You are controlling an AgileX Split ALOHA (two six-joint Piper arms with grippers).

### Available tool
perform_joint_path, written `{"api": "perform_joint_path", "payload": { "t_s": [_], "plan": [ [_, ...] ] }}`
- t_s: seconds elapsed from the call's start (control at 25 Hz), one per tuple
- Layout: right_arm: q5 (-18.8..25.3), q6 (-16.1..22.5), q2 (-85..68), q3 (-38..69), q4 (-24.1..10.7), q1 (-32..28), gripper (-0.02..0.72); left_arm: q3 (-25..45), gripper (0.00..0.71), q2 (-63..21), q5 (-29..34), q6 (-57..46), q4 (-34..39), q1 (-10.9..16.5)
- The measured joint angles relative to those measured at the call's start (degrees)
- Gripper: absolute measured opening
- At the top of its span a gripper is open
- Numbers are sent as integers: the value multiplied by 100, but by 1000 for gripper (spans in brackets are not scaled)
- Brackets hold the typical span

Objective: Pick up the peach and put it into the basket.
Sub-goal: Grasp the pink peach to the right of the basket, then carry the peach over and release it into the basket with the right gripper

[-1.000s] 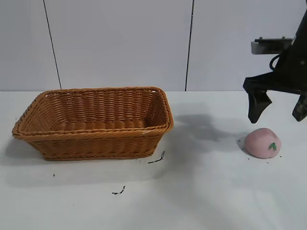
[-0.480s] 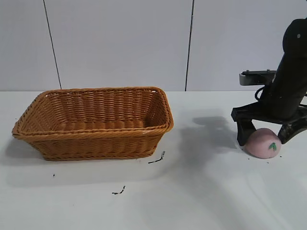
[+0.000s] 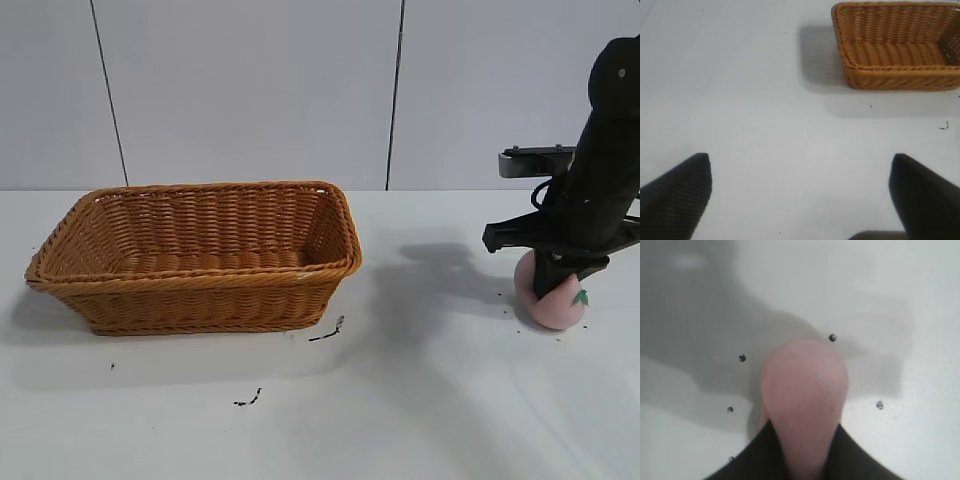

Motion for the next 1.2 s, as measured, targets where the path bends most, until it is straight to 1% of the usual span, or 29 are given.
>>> {"api": "perform_joint_path", "payload": {
  "t_s": [0.08,0.2,0.44,0.56,0.72,0.84,1.08,1.2],
  "plan": [
    [144,-33,-132,-66,0,0,-15,0,693,0,0,0,0,0],
    [640,-50,-461,-386,0,0,-15,0,693,0,0,0,0,0],
    [1827,-164,-997,-1770,25,0,-15,0,693,0,0,0,0,0],
    [2168,-164,-1011,-2387,63,143,-15,0,693,0,0,0,0,0],
    [2295,-164,-1011,-2980,81,628,-15,0,693,0,0,0,0,0],
    [2288,-164,-1011,-3237,107,1210,-15,0,693,0,0,0,0,0],
    [1929,-167,-865,-3289,148,2363,-15,0,693,0,0,0,0,0],
    [1700,-167,-601,-3289,148,2834,-15,0,693,0,0,0,0,0]
  ]
}}
